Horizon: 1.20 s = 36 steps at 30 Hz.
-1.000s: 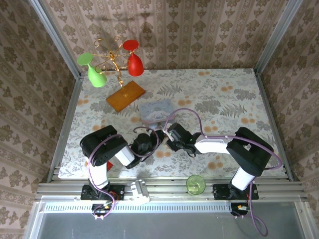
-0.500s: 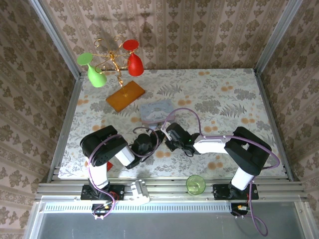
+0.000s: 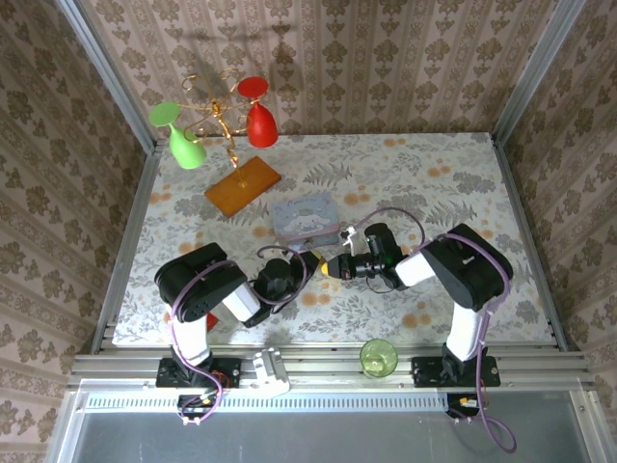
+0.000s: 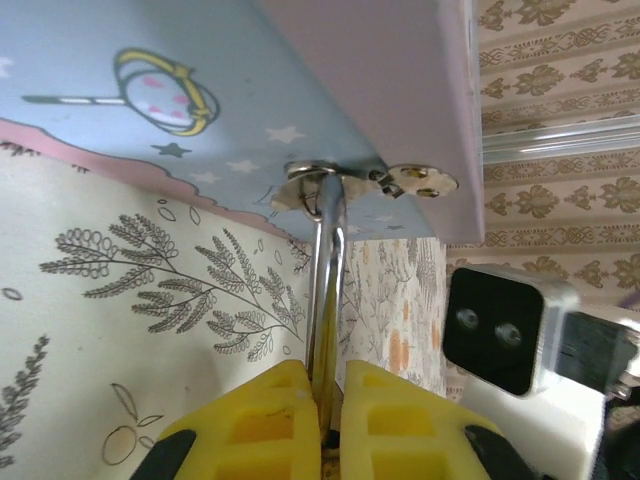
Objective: Unlock the padlock with the key
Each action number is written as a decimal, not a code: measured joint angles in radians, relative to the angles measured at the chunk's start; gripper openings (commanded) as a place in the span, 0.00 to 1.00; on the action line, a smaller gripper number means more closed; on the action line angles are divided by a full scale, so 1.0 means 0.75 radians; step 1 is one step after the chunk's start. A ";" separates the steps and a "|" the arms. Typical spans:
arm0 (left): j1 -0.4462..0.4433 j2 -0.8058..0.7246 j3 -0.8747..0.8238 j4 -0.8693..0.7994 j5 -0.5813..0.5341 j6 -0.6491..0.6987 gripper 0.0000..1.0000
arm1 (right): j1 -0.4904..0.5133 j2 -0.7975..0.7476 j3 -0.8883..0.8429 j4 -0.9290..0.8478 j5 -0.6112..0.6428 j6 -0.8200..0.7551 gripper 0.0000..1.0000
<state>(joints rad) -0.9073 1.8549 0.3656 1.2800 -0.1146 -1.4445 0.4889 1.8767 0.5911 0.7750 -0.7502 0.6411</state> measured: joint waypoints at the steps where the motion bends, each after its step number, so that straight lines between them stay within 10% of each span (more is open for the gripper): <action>1: 0.000 0.000 -0.006 0.005 -0.002 0.001 0.01 | -0.009 0.030 -0.007 0.064 -0.038 0.052 0.00; 9: 0.000 -0.001 -0.053 0.084 -0.021 0.014 0.30 | -0.032 0.118 -0.018 0.306 -0.169 0.279 0.00; 19: 0.013 -0.024 -0.194 0.123 -0.070 0.031 0.29 | -0.085 0.118 -0.018 0.366 -0.126 0.340 0.02; 27: 0.023 -0.051 -0.187 0.079 -0.067 0.104 0.29 | -0.081 0.090 0.005 0.225 -0.069 0.273 0.46; 36: 0.045 -0.212 -0.116 -0.230 -0.073 0.220 0.30 | -0.009 -0.189 0.109 -0.425 0.336 -0.053 0.58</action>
<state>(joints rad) -0.8734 1.6962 0.2783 1.1072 -0.1692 -1.2797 0.4820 1.7351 0.6731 0.4564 -0.4984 0.6010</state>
